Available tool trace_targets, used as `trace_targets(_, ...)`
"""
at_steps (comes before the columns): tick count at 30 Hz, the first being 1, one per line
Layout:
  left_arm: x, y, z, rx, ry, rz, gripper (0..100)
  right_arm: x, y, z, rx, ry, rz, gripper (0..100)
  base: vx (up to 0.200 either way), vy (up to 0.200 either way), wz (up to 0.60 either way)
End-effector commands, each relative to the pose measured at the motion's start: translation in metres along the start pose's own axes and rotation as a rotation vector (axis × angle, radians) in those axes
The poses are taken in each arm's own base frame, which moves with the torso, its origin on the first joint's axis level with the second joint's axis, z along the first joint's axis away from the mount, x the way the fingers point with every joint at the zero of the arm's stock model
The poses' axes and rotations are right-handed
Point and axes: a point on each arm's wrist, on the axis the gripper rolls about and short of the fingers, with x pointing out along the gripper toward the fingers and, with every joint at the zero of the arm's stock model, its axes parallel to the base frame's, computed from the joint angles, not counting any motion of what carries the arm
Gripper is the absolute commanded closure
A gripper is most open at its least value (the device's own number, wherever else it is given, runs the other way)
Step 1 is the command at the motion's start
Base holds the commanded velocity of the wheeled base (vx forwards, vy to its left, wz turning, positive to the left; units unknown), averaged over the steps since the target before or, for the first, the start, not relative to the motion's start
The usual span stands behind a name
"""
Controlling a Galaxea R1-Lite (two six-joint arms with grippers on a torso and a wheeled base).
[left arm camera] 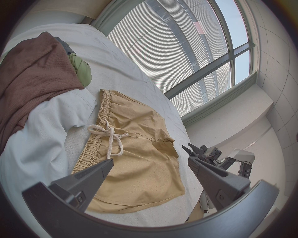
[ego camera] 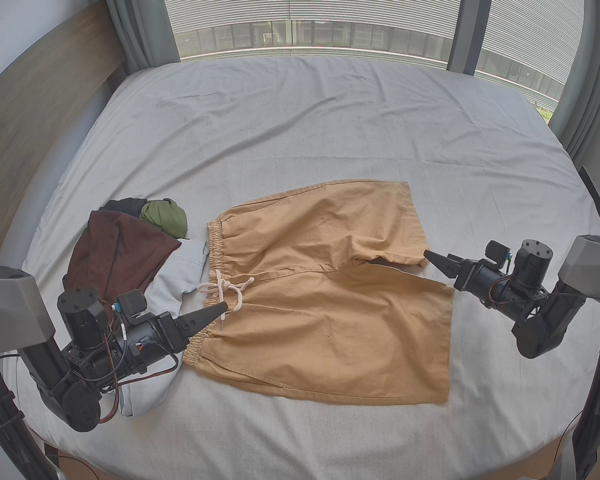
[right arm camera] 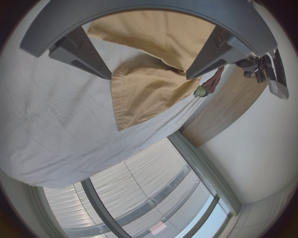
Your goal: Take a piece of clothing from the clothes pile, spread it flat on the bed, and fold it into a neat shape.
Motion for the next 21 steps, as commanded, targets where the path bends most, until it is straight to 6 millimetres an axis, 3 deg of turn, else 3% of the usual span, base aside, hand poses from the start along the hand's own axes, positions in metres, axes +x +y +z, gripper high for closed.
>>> trace_targets(1, 0.004, 0.005, -0.006, -0.005, 0.024, 0.011, 0, 0.019, -0.013, 0.000, 0.050, 0.010, -0.011, 0, 0.000, 0.000, 0.00)
trace_targets(13, 0.003, 0.004, -0.008, 0.003, 0.031, 0.012, 0, 0.042, -0.032, -0.007, 0.089, 0.067, -0.045, 0, 0.000, 0.000, 0.00)
trace_targets(21, 0.003, 0.004, -0.008, 0.003, 0.031, 0.012, 0, 0.054, -0.033, -0.013, 0.172, 0.084, -0.038, 0, 0.000, 0.000, 0.00)
